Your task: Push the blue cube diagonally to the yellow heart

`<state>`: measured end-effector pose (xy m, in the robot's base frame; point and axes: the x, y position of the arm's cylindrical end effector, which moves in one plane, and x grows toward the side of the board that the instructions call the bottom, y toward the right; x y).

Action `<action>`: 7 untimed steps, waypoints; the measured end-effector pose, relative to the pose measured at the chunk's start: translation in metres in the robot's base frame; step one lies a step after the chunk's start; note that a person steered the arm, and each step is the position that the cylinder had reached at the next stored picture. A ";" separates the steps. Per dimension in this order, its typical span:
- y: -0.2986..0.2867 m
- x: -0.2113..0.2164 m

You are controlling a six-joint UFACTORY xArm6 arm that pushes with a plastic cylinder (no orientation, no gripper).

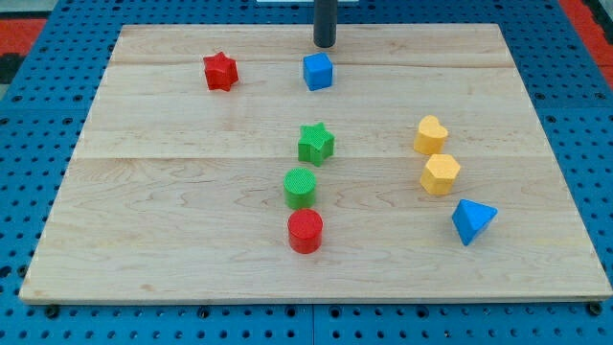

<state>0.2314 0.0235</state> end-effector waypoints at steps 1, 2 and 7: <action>-0.014 0.013; -0.027 0.020; -0.020 0.028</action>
<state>0.2596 0.0033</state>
